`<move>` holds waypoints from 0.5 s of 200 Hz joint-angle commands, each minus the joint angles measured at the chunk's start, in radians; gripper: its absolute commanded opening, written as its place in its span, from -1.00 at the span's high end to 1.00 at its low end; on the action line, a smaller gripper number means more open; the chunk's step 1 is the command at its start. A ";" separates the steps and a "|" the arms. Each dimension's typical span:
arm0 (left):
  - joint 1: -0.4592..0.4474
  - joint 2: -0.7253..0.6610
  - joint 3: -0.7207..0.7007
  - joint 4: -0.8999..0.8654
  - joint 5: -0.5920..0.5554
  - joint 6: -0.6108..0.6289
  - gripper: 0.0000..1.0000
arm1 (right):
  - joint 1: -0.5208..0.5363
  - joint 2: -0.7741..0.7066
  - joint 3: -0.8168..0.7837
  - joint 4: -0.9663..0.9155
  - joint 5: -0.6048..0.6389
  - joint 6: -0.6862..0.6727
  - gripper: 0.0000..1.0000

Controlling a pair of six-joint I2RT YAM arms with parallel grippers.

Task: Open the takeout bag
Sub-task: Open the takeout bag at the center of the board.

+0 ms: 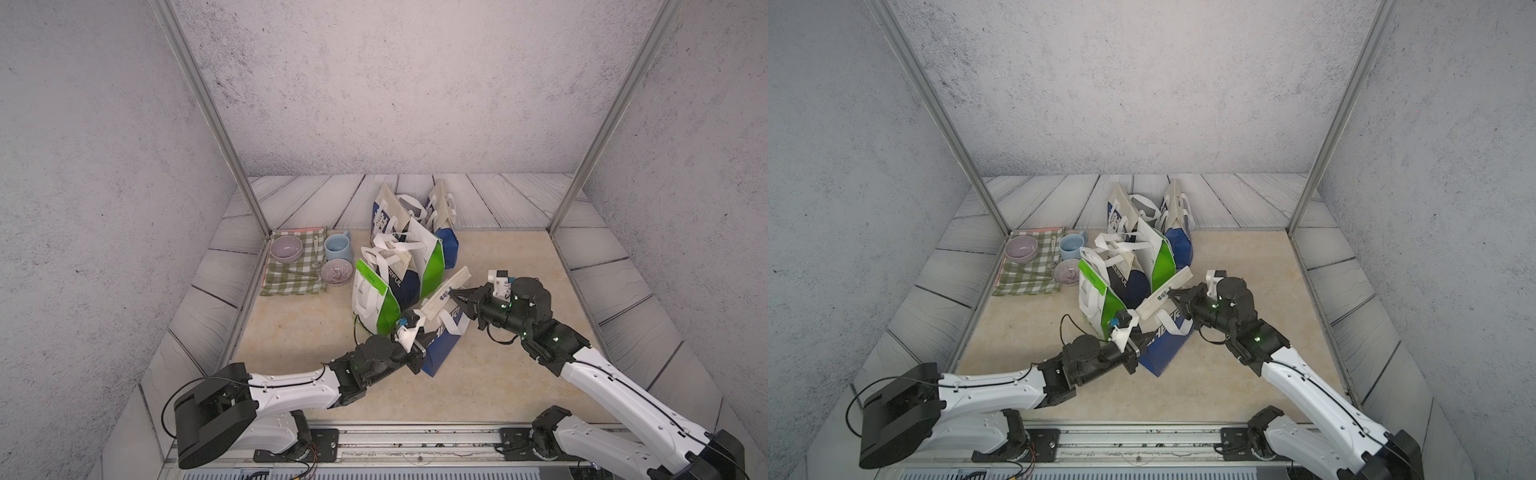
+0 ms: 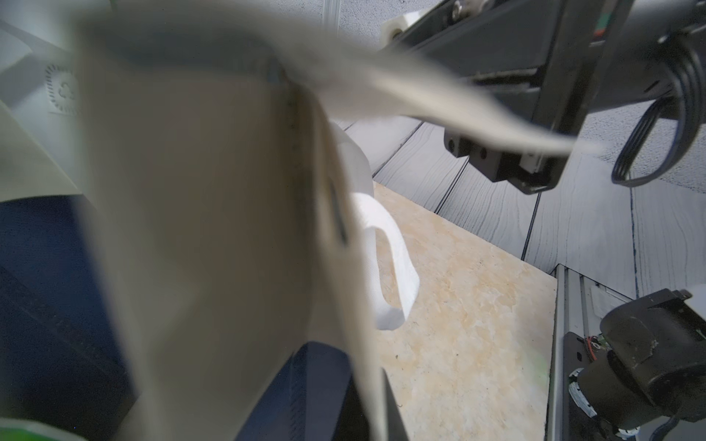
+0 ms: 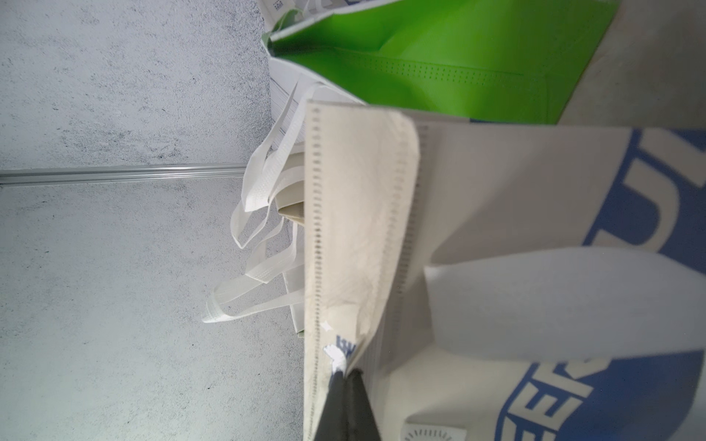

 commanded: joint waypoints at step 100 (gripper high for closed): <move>-0.006 -0.005 -0.020 -0.027 0.009 0.010 1.00 | -0.014 0.028 0.144 0.068 -0.039 -0.067 1.00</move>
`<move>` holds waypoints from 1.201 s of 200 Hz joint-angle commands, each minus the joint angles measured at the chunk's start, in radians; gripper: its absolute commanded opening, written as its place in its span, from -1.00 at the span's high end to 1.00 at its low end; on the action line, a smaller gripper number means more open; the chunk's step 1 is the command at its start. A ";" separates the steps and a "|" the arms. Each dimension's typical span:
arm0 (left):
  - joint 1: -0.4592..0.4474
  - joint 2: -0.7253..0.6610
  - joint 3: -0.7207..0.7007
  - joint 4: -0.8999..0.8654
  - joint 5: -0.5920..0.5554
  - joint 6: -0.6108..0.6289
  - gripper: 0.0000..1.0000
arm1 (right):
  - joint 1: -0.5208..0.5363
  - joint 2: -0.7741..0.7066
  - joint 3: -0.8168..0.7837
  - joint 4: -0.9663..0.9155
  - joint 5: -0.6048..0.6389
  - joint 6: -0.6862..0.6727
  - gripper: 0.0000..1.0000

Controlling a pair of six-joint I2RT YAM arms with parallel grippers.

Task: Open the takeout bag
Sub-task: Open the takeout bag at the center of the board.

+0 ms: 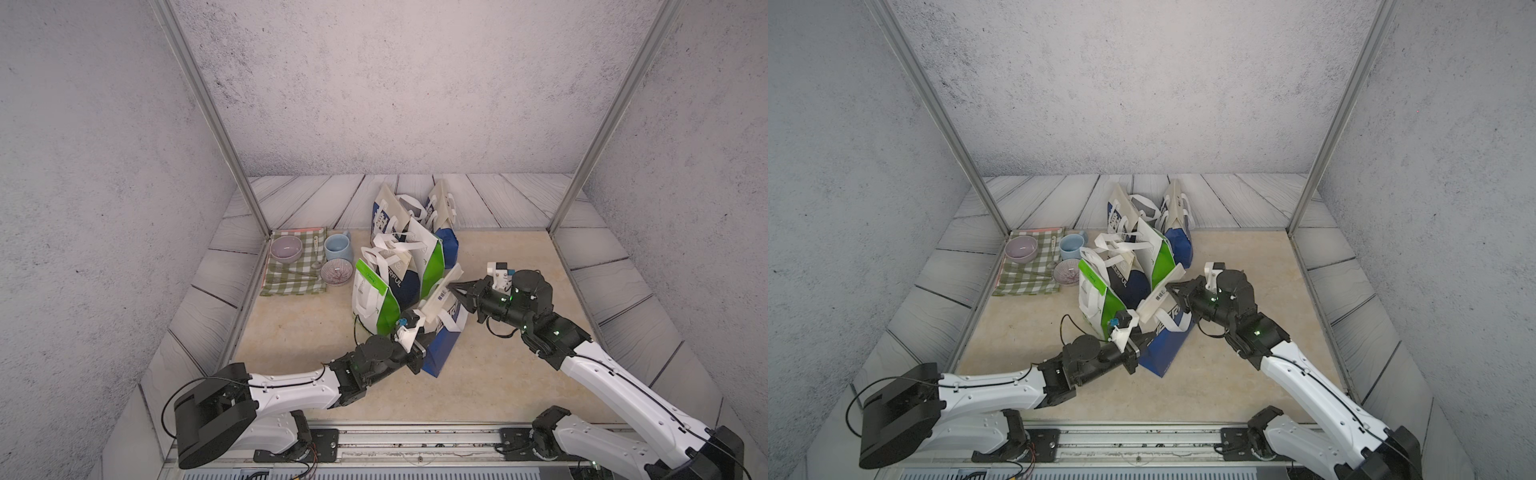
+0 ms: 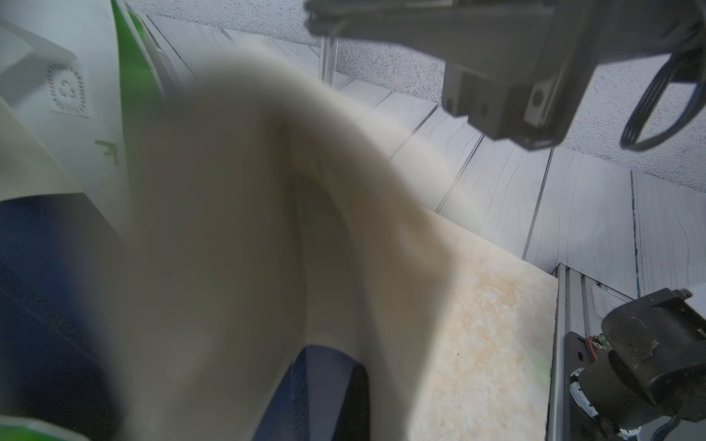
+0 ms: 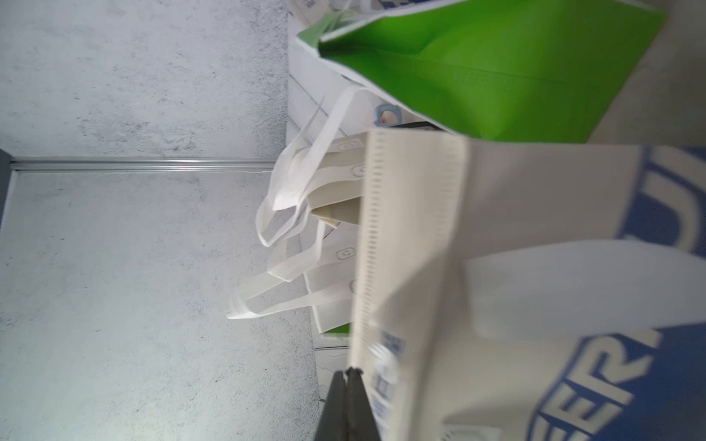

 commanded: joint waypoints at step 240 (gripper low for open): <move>-0.007 -0.012 -0.013 -0.030 0.007 0.014 1.00 | -0.045 -0.001 -0.056 -0.009 -0.119 -0.157 -0.17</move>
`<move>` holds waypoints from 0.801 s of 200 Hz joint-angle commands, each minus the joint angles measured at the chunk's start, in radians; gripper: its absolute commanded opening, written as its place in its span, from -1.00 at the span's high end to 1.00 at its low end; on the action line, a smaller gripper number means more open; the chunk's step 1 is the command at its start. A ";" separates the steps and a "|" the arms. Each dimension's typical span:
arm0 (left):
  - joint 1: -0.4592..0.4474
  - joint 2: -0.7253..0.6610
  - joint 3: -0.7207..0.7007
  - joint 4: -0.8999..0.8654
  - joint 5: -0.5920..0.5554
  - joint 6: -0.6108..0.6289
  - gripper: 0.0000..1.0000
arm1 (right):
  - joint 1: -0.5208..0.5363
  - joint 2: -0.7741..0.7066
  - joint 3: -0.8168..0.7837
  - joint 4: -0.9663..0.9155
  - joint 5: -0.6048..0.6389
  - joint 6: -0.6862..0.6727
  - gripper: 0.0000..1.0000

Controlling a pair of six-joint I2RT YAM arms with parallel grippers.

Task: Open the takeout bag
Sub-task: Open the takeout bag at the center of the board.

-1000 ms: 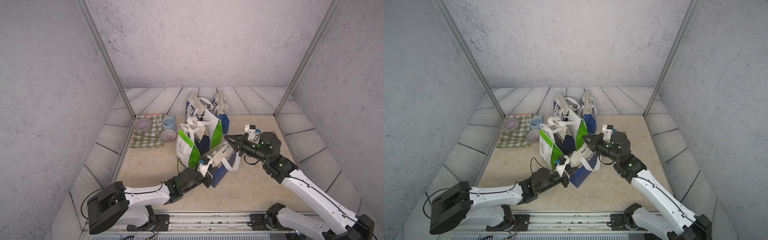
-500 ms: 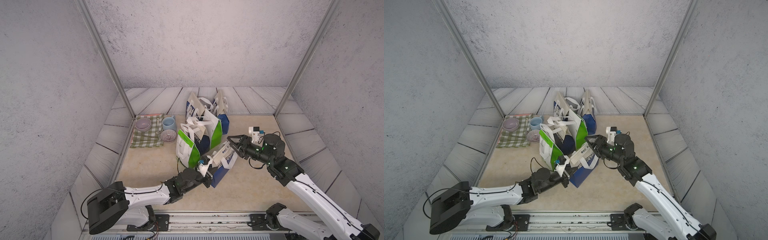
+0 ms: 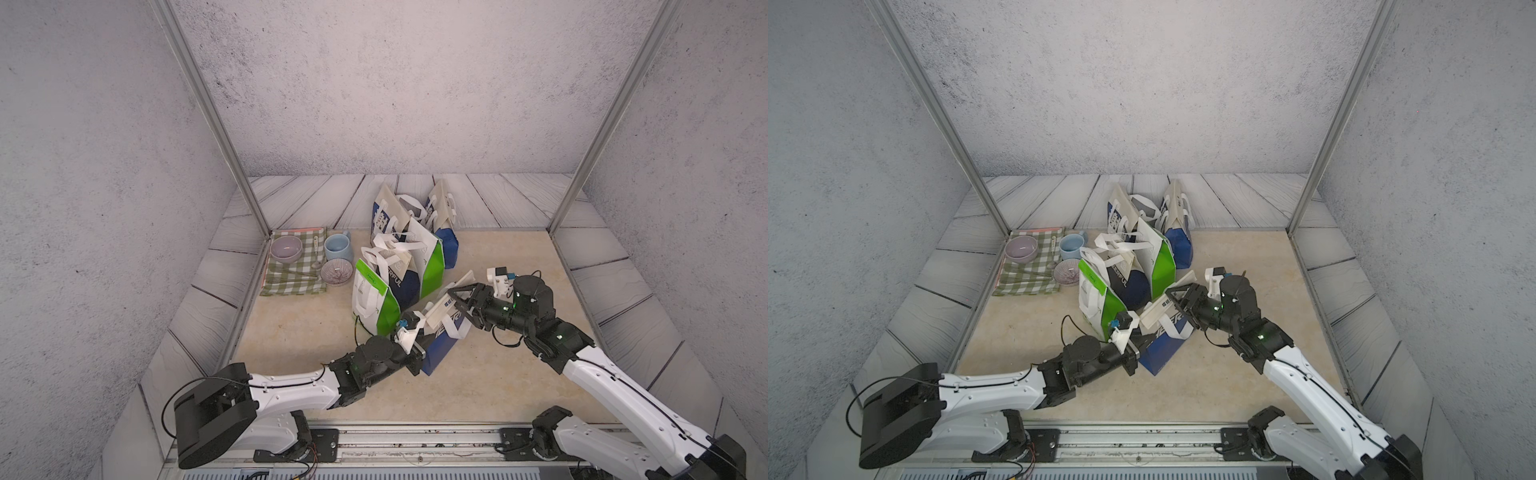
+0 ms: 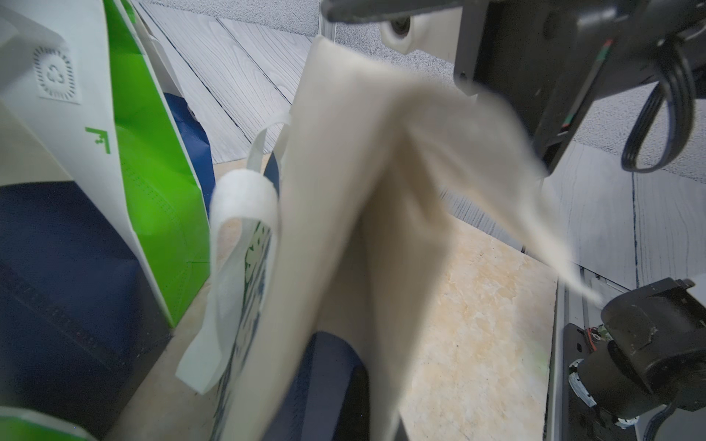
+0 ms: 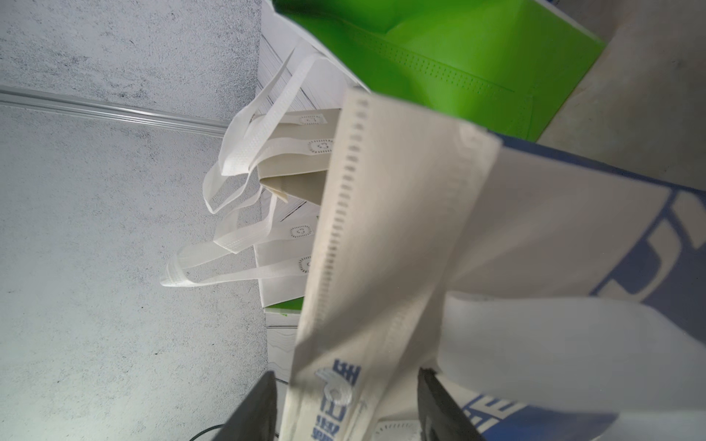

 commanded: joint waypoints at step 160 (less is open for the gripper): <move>-0.005 0.005 -0.001 -0.025 0.015 0.019 1.00 | -0.003 0.047 0.053 0.155 -0.083 0.116 0.61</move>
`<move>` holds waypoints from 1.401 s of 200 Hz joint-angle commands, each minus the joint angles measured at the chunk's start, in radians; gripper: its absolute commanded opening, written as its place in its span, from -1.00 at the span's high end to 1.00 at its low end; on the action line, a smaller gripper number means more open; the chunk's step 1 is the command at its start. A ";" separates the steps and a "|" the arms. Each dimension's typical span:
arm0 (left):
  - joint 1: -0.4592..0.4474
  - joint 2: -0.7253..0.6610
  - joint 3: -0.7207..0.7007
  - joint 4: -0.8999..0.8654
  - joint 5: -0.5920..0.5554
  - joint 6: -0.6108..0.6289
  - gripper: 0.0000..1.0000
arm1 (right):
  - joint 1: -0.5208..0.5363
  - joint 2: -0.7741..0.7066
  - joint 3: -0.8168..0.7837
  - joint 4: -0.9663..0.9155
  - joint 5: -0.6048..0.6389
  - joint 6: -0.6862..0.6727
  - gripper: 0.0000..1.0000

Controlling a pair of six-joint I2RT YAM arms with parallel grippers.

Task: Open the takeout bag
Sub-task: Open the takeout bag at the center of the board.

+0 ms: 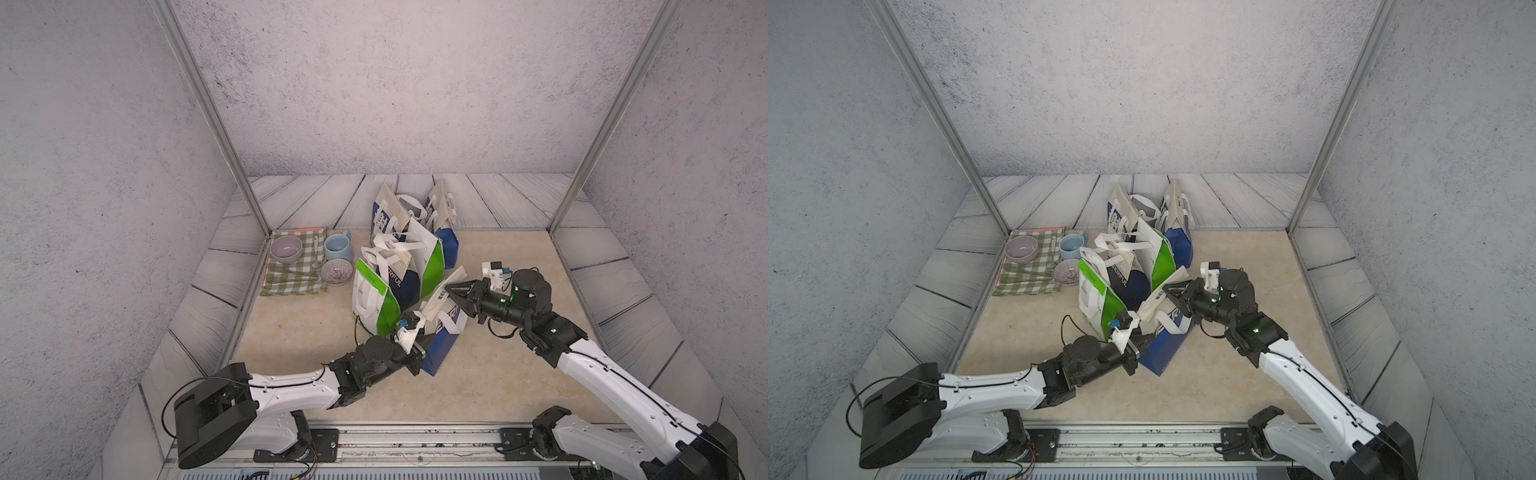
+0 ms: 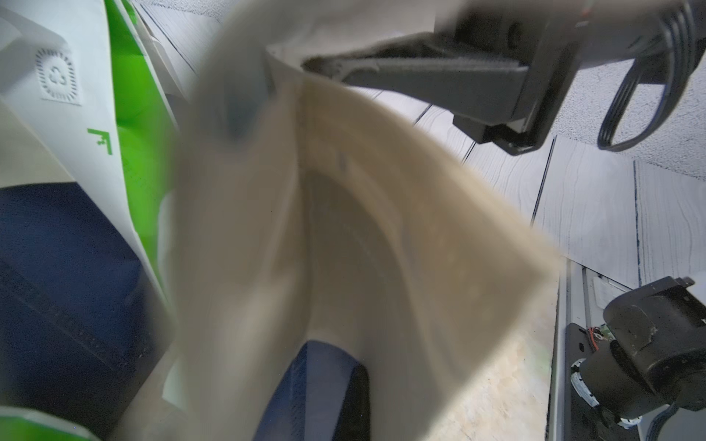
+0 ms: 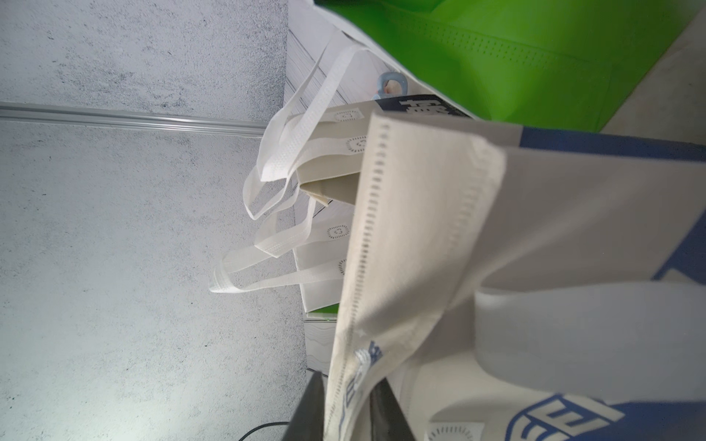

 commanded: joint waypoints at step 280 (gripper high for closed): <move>-0.004 -0.033 -0.010 -0.067 0.022 0.027 1.00 | -0.024 0.063 0.319 -0.270 0.004 -0.358 1.00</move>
